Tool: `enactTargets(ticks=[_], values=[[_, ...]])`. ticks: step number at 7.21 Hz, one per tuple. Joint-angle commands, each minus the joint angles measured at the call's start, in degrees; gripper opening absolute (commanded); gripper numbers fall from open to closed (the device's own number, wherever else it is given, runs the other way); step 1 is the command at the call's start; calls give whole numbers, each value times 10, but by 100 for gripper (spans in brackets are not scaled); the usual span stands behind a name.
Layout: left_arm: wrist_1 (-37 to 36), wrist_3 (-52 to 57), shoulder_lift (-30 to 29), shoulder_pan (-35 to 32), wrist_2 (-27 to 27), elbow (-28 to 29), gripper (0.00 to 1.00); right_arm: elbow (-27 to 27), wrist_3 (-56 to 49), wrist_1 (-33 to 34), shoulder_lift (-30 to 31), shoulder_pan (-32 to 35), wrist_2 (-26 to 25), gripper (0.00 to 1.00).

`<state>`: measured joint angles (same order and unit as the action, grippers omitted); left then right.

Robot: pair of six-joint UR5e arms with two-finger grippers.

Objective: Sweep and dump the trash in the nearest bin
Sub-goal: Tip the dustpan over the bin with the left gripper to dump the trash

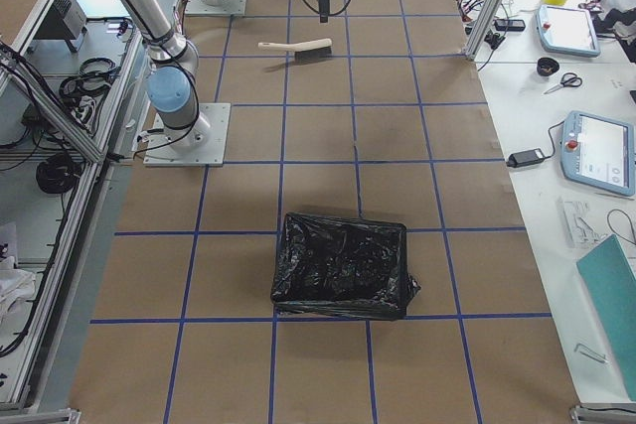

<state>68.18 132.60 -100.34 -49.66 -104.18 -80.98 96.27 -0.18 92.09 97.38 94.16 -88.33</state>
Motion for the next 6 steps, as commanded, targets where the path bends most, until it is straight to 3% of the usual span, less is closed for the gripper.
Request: enactTargets(ticks=[1,3,6], values=[[73,-289,0,-94,-1,-1,0,0,0,-3,0,0,0,100],[131,-550,-9,-160,33,-10,0,0,0,-3,0,0,-1,100],[186,-838,-12,-187,150,-15,0,0,0,-4,0,-1,-1,100]])
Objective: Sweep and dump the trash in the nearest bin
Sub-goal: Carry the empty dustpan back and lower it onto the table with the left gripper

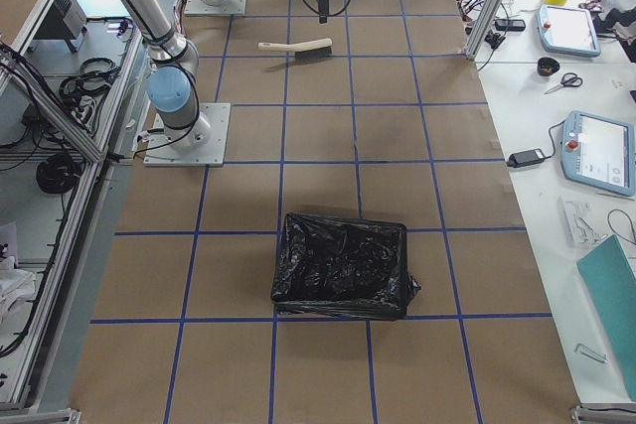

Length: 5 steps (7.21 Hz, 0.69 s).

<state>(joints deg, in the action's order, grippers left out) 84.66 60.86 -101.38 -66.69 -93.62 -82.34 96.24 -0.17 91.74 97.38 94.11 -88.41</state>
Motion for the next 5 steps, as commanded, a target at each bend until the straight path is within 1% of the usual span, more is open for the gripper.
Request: enactTargets(ticks=[1,3,4,5], values=[[21,-204,-7,-60,46,-1,0,0,0,0,0,-1,0,100],[18,-364,-20,-137,47,0,0,1,0,0,0,0,0,100],[16,-402,-26,-181,48,1,0,0,0,1,0,0,0,100],[12,-479,-34,-221,48,1,0,0,-1,1,0,0,0,100]])
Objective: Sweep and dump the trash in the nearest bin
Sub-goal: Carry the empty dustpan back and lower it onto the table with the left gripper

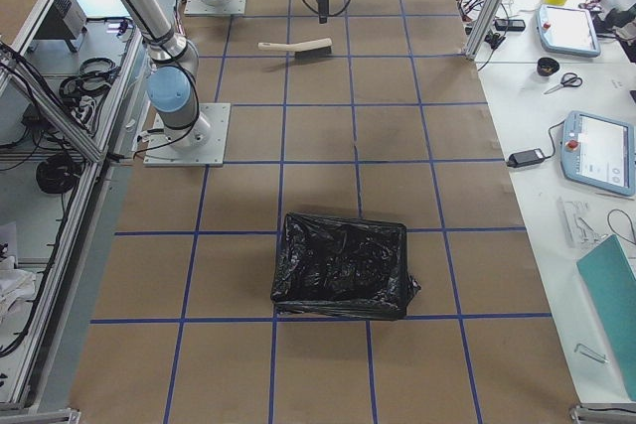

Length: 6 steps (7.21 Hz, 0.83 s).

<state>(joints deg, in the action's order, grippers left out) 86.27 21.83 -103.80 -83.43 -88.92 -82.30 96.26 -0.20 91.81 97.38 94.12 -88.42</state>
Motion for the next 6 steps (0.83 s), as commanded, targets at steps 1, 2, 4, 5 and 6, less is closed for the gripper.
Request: enactTargets(ticks=[1,2,4,5,6], values=[[-5,-120,-23,-80,2,0,0,0,-1,-1,0,-1,0,100],[-12,-125,-33,-94,31,0,0,0,-2,-1,0,-1,-1,100],[-51,-166,-61,-124,36,1,0,0,-3,-1,0,-2,-10,100],[-63,-206,-75,-148,35,1,0,0,-11,-1,-1,-2,-12,100],[-72,-227,-88,-167,36,1,0,0,-11,-1,0,-2,-12,100]])
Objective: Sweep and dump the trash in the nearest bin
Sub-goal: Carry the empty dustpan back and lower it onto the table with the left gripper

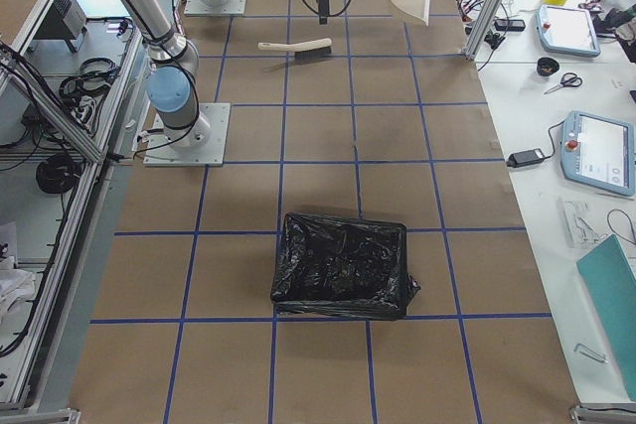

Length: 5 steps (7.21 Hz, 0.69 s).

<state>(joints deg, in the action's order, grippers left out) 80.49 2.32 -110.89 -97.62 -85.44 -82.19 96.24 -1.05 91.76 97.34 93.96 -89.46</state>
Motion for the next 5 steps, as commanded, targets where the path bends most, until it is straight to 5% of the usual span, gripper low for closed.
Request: enactTargets(ticks=[1,5], values=[[-23,-65,-29,-45,1,0,0,0,-3,0,0,0,-2,100],[-75,-100,-67,-91,18,-2,0,0,-3,-1,0,1,-2,100]])
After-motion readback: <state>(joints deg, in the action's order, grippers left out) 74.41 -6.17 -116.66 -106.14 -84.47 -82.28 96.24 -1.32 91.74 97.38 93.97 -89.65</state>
